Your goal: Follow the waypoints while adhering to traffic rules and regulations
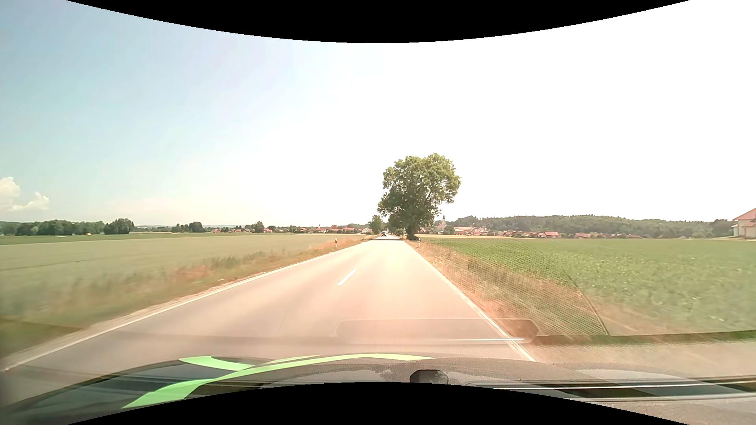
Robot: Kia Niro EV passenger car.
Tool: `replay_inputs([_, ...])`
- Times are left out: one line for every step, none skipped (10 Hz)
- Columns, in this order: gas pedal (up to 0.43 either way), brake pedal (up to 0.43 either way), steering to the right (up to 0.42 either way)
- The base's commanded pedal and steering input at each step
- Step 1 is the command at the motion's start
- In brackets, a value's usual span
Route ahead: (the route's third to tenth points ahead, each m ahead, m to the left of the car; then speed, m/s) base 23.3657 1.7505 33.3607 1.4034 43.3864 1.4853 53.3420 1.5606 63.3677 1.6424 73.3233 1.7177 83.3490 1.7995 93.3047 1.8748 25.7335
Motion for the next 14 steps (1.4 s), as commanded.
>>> replay_inputs([0.26, 0.0, -0.003])
replay_inputs([0.268, 0.0, -0.003])
replay_inputs([0.268, 0.0, -0.003])
replay_inputs([0.28, 0.0, -0.003])
replay_inputs([0.268, 0.0, -0.003])
replay_inputs([0.209, 0.0, -0.003])
replay_inputs([0.189, 0.0, -0.003])
replay_inputs([0.189, 0.0, -0.003])
replay_inputs([0.189, 0.0, -0.003])
replay_inputs([0.197, 0.0, -0.003])
replay_inputs([0.197, 0.0, -0.003])
replay_inputs([0.197, 0.0, -0.003])
replay_inputs([0.189, 0.0, -0.003])
replay_inputs([0.177, 0.0, -0.004])
